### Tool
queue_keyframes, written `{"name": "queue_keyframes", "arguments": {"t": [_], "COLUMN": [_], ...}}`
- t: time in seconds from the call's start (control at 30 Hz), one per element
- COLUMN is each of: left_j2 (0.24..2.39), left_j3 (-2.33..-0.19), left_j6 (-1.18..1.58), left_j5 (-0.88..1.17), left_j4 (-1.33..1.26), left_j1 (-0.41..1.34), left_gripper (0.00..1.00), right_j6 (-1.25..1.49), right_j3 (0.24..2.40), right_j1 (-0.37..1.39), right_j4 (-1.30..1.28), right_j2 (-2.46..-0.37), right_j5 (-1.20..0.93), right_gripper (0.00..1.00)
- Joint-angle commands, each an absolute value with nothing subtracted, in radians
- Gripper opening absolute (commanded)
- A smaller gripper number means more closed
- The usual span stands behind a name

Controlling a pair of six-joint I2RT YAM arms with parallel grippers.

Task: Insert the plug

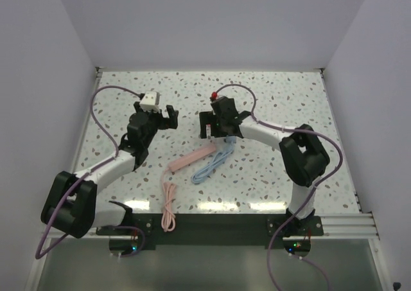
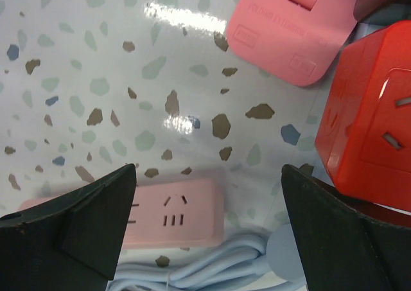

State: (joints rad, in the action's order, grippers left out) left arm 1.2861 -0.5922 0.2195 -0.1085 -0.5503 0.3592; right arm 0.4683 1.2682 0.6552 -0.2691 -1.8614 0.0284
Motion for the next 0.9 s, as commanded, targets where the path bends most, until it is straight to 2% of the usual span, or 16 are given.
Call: {"name": "queue_keyframes", "arguments": {"t": [0.0,0.33,0.87], "left_j2": [1.295,1.295,1.279], "left_j3": [-0.595,-0.588,-0.575], "left_j6": [0.201,0.193,0.199], "left_j5": [-0.117,-0.118,-0.098], "left_j4": [-0.581,-0.595,-0.601], "left_j1": [0.353,0.353,0.353], "left_gripper": [1.0,1.0,1.0], "right_j6": [0.492,0.509,0.566], "right_j3": [1.35,1.393,1.541], "right_j1": [0.655,0.655,0.657], "right_j4": [-0.247,-0.268,-0.213], "right_j2": [-1.914,-1.996,-2.146], "right_j5": [0.15,0.287,0.366], "right_gripper": [0.99,0.99,0.99]}}
